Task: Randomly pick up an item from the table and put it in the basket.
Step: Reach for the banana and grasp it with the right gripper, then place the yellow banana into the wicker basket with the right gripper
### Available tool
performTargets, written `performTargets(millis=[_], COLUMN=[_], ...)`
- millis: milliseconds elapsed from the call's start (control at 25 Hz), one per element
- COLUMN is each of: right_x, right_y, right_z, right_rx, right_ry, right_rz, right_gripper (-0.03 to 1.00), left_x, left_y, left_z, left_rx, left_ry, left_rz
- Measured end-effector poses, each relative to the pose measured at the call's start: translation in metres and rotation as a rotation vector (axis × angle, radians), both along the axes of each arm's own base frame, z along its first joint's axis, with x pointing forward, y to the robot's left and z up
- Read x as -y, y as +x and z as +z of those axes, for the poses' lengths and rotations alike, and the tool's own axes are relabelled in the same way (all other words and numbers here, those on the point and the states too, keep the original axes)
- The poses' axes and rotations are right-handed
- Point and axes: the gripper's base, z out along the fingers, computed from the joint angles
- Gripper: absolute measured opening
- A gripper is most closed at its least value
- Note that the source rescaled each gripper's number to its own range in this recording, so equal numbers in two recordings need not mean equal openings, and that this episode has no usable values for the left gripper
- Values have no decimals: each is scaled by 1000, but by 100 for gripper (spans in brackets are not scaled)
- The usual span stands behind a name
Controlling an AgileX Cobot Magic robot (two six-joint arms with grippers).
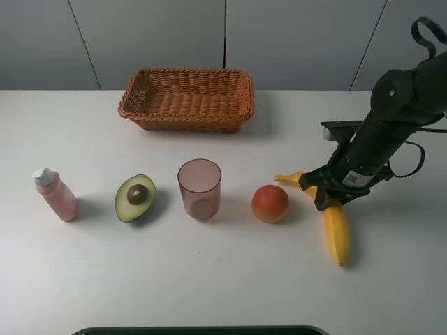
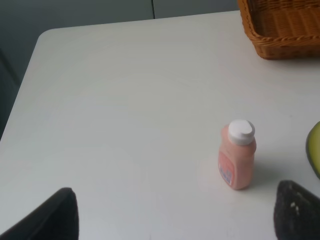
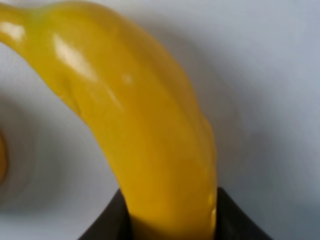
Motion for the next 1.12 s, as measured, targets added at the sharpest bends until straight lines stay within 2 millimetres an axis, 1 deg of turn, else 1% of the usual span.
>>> performTargets(millis=[120, 160, 200, 280, 480, 600, 680, 720, 760, 840, 920, 1000, 1080, 1120], right_x=[-1, -2, -3, -4, -12, -20, -31, -38, -47, -66, -89, -111, -133, -144], right_y=[5, 8, 13, 27, 70, 89, 97, 98, 99, 102, 106, 111, 120, 124], right_z=[5, 11, 20, 48, 149, 201, 229, 237, 245, 254, 252, 244, 226, 221], right_rx=[9, 22, 49, 132, 528, 766, 903, 950, 995, 1056, 1077, 1082, 1062, 1060], right_ry=[2, 3, 1, 1, 27, 6, -23, -49, -76, -149, -185, -203, -195, -190], right_rz=[3, 8, 24, 49, 158, 287, 401, 486, 566, 742, 872, 969, 1031, 1054], right_gripper=[1, 1, 1, 1, 1, 1, 1, 1, 1, 1, 1, 1, 1, 1], left_x=[0, 0, 0, 0, 0, 0, 0, 0, 0, 0, 0, 0, 0, 0], left_y=[0, 0, 0, 0, 0, 0, 0, 0, 0, 0, 0, 0, 0, 0], left_z=[0, 0, 0, 0, 0, 0, 0, 0, 0, 0, 0, 0, 0, 0], left_rx=[0, 0, 0, 0, 0, 0, 0, 0, 0, 0, 0, 0, 0, 0], left_ry=[0, 0, 0, 0, 0, 0, 0, 0, 0, 0, 0, 0, 0, 0], left_rz=[0, 0, 0, 0, 0, 0, 0, 0, 0, 0, 0, 0, 0, 0])
